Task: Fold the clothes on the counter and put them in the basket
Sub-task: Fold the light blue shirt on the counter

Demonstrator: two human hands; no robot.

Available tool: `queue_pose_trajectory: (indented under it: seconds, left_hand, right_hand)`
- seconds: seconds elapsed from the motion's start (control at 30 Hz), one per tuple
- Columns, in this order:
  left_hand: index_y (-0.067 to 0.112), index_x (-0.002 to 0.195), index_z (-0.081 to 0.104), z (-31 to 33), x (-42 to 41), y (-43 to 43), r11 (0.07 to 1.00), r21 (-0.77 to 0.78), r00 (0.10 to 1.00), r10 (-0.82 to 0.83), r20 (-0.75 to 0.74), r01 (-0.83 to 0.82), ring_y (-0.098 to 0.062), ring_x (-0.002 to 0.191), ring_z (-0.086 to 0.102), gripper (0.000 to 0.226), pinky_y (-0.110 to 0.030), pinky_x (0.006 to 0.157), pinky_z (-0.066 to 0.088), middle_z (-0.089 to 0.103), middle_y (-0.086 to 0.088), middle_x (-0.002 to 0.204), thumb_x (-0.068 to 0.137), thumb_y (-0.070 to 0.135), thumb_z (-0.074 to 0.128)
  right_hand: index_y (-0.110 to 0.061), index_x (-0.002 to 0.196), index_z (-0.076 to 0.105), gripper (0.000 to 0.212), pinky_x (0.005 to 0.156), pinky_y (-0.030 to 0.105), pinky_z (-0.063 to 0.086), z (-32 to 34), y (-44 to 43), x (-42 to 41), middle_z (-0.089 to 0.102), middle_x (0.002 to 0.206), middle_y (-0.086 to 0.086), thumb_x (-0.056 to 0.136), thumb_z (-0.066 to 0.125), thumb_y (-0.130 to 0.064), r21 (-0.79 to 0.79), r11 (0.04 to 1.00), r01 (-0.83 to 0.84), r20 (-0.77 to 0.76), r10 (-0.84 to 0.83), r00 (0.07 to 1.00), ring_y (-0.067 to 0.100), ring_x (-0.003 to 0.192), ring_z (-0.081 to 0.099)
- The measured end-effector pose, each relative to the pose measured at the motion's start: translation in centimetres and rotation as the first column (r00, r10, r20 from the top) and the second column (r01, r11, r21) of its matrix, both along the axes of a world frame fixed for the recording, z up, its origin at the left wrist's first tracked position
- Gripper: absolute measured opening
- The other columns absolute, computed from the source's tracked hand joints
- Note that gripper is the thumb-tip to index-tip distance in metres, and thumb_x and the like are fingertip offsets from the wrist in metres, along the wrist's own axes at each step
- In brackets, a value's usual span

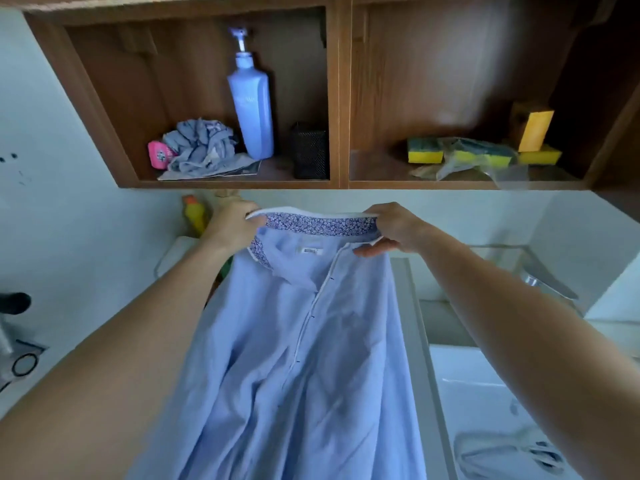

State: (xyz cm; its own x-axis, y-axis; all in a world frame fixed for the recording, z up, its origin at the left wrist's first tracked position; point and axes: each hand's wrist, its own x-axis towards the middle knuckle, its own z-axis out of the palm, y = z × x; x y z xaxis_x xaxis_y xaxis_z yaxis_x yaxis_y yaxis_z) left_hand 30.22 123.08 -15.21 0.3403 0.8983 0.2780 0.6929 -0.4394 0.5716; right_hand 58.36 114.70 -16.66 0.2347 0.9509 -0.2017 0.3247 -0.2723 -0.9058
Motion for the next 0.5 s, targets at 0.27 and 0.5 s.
queue_pose_trajectory:
  seconds: [0.27, 0.5]
  left_hand:
    - [0.007, 0.089, 0.059, -7.5, 2.3, 9.4, 0.903, -0.401, 0.984, 0.178, 0.026, -0.153, -0.034, 0.063, 0.067, 0.021, -0.045, 0.057, 0.062, 0.057, -0.014, 0.076, 0.103, 0.019, 0.049]
    - [-0.004, 0.102, 0.064, -14.2, 5.0, 17.0, 0.951, -0.248, 0.975, 0.145, -0.169, -0.185, -0.042, 0.101, 0.063, 0.028, -0.040, 0.078, 0.049, 0.065, -0.030, 0.106, 0.103, 0.019, 0.049]
  right_hand:
    - [-0.007, 0.090, 0.072, 0.045, 0.079, 0.045, 0.059, -7.2, 7.5, 0.1, 0.070, 0.087, 0.015, 0.070, 0.034, 0.007, 0.139, 0.975, 0.173, 0.216, -0.201, 0.955, 0.036, 0.088, 0.068]
    - [-0.011, 0.089, 0.068, 0.035, 0.062, 0.029, 0.040, -12.1, 12.6, 1.1, 0.068, 0.088, 0.014, 0.077, 0.039, 0.005, 0.014, 0.985, 0.172, 0.355, -0.166, 0.920, 0.029, 0.083, 0.057]
